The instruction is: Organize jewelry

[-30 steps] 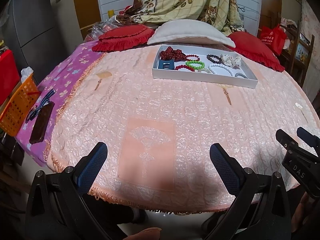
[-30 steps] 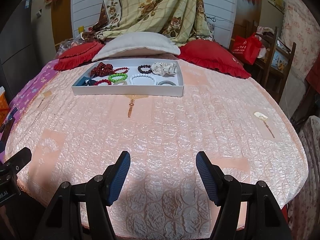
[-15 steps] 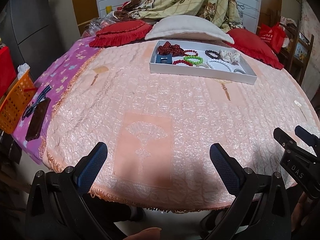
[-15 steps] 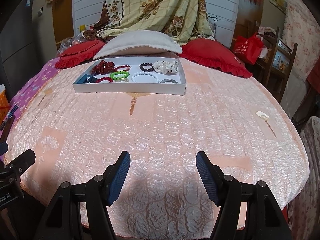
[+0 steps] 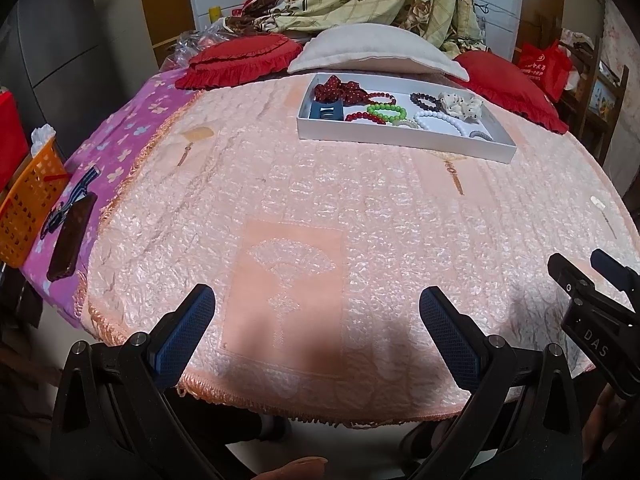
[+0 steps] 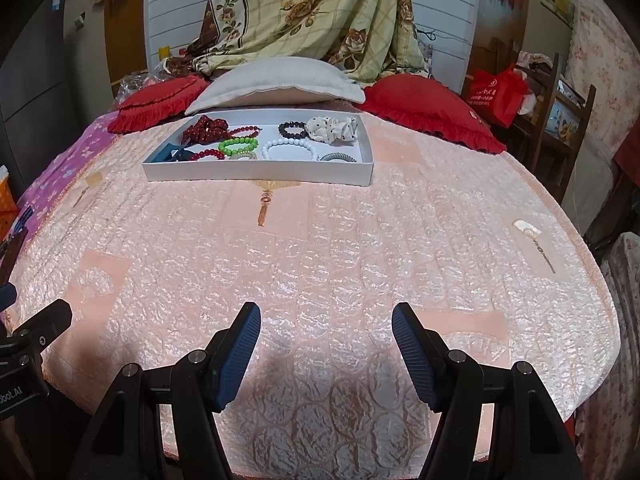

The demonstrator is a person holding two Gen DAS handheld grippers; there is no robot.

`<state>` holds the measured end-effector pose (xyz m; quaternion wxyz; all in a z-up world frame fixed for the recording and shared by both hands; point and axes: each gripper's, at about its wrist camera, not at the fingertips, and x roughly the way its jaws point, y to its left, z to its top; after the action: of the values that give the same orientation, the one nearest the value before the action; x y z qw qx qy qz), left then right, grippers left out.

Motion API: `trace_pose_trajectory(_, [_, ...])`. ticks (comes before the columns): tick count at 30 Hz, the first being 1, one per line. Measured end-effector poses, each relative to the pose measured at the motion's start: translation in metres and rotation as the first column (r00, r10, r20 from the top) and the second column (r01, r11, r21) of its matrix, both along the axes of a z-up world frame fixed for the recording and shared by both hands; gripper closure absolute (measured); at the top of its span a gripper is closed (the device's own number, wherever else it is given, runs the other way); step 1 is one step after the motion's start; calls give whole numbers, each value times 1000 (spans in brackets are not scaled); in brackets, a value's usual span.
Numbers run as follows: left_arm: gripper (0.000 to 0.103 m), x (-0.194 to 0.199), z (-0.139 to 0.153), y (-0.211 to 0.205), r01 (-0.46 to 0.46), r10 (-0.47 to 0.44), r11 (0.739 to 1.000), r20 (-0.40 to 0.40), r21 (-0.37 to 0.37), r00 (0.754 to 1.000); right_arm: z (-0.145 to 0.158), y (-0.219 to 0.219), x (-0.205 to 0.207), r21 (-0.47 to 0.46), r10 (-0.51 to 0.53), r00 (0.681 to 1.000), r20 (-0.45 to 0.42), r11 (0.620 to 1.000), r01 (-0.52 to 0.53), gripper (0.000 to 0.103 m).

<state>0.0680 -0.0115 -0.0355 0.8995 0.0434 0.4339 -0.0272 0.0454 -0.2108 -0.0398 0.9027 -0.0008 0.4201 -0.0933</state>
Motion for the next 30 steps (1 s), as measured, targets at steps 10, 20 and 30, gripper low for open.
trace_pose_trajectory(10, [1,19,13,-2,-1,0,1000,37,8,999,19,0,18,-23,12,999,49,1000,-11,37])
trace_pose_trajectory(20, [1,44,32,-12,23,-26,999,98,31,995,33,-10,38,-50,-2,995,95,999,7,32])
trace_pose_trajectory(30, [1,72,30,-19,31,-35,999,94,35,995,29,-16,63,-47,-4,996,87,999,8,32])
